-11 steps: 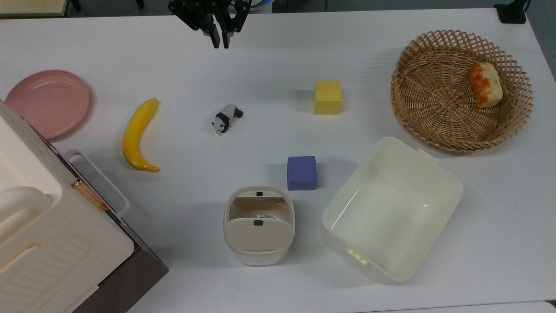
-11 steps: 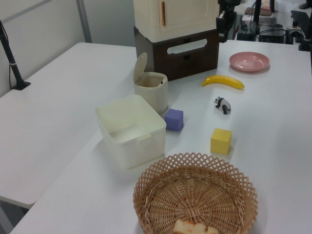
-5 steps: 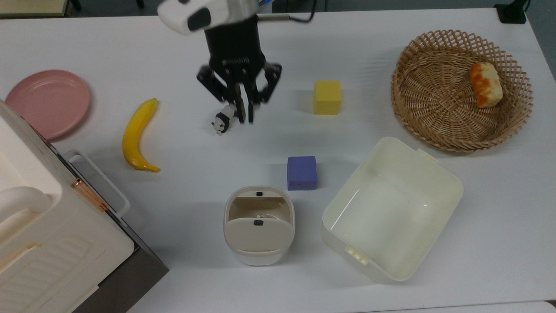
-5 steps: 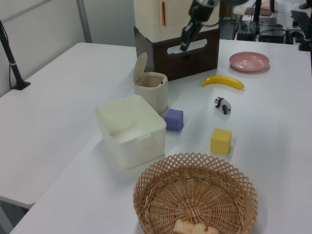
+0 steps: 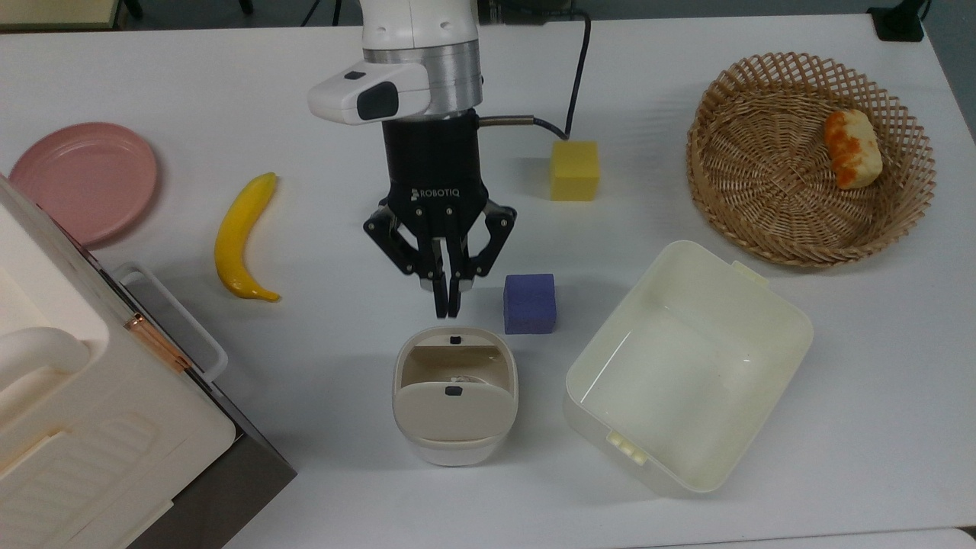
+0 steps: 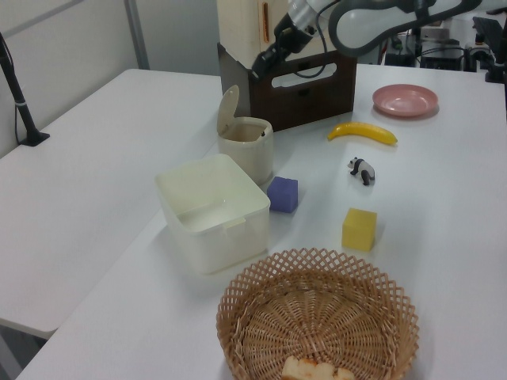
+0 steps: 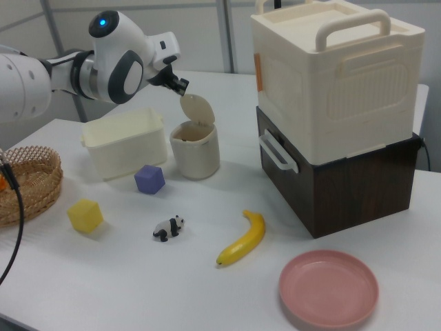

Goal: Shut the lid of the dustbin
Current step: 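Move the gripper over the small cream dustbin and lower it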

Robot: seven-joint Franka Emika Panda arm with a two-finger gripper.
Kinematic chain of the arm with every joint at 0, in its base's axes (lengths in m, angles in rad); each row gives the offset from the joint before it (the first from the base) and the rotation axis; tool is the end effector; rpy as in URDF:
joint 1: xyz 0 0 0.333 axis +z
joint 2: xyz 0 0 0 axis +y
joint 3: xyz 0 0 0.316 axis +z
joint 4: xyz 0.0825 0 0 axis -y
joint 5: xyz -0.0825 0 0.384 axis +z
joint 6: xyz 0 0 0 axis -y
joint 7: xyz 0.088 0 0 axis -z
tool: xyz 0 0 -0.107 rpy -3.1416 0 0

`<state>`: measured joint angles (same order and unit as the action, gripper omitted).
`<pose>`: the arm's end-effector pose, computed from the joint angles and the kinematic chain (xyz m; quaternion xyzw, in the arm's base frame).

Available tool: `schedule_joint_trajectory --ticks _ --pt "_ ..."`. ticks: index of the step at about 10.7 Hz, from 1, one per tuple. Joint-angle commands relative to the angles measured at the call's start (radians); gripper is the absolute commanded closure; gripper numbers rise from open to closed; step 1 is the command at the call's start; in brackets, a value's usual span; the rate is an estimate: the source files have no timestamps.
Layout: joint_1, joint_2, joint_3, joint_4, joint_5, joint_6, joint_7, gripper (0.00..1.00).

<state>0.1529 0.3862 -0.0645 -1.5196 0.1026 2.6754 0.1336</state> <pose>0.7194 0.0689 0.5311 -0.9251 0.0480 -0.3701 0.0696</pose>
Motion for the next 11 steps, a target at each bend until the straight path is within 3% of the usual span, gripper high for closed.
schedule_joint_trajectory --ticks 1,4,7,8,11 --pt "0.014 0.114 -0.04 0.107 -0.021 0.166 0.029 0.91" --pt "0.016 0.252 -0.052 0.266 -0.021 0.239 0.053 0.94" --pt "0.063 0.37 -0.147 0.36 -0.02 0.241 0.121 0.94" --pt "0.085 0.39 -0.173 0.381 -0.021 0.241 0.148 0.94" --pt "0.099 0.37 -0.173 0.366 -0.02 0.229 0.152 0.94"
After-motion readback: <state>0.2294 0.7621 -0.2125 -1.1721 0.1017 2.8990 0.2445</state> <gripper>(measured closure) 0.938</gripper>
